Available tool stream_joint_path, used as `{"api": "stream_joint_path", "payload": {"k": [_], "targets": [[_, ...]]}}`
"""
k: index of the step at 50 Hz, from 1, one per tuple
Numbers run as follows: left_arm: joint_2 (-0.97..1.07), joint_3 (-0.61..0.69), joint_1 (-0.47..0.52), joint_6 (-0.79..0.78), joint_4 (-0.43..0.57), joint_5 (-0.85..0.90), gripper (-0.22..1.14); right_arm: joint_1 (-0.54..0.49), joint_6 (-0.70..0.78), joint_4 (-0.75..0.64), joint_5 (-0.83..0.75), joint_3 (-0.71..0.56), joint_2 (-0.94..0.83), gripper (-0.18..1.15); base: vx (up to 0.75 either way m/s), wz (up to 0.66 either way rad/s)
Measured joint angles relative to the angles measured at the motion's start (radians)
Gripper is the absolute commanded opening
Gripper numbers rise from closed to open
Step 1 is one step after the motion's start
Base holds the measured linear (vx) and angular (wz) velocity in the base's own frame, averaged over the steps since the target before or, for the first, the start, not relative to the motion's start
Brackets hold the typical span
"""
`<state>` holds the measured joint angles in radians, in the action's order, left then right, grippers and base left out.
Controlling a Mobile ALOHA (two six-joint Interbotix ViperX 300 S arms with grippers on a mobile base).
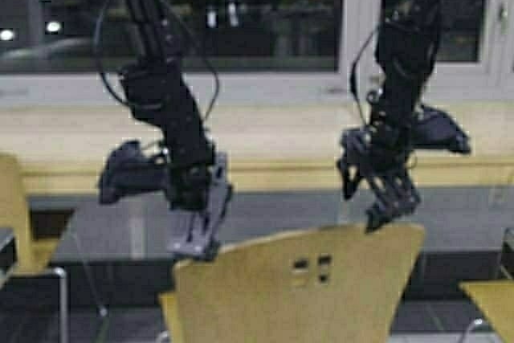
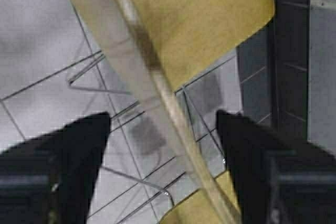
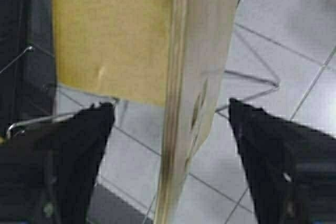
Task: Push the chairs under the table
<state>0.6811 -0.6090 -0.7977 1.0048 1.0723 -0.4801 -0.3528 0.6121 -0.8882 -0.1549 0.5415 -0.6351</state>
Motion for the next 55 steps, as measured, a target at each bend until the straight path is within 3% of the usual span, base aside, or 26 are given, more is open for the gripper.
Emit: {"api": "stream_joint_path", "payload": {"k": [14, 31, 46, 51, 53, 55], "targets": [[0.094, 0.081, 0.025, 0.003, 0.0, 0.021, 0.94, 0.081, -0.003, 0.051, 0.014, -0.072, -0.101, 0.98, 0.0, 0.0], [0.279, 0.279, 0.084, 0.003, 0.0, 0.117, 0.94, 0.132, -0.006, 0.066, 0.043, -0.25, -0.301, 0.98, 0.0, 0.0], [0.339, 0.347, 0.084, 0.005, 0.0, 0.144, 0.93, 0.153, -0.006, 0.066, 0.066, -0.295, -0.333, 0.95, 0.01, 0.0], [0.344, 0.351, 0.086, 0.005, 0.0, 0.144, 0.79, 0.161, -0.006, 0.066, 0.067, -0.305, -0.339, 0.79, 0.0, 0.0], [0.347, 0.357, 0.086, 0.005, 0.0, 0.14, 0.64, 0.166, -0.006, 0.066, 0.069, -0.311, -0.342, 0.63, 0.0, 0.0], [0.351, 0.371, 0.086, 0.006, 0.0, 0.141, 0.45, 0.169, -0.006, 0.066, 0.077, -0.319, -0.35, 0.34, 0.0, 0.0]]}}
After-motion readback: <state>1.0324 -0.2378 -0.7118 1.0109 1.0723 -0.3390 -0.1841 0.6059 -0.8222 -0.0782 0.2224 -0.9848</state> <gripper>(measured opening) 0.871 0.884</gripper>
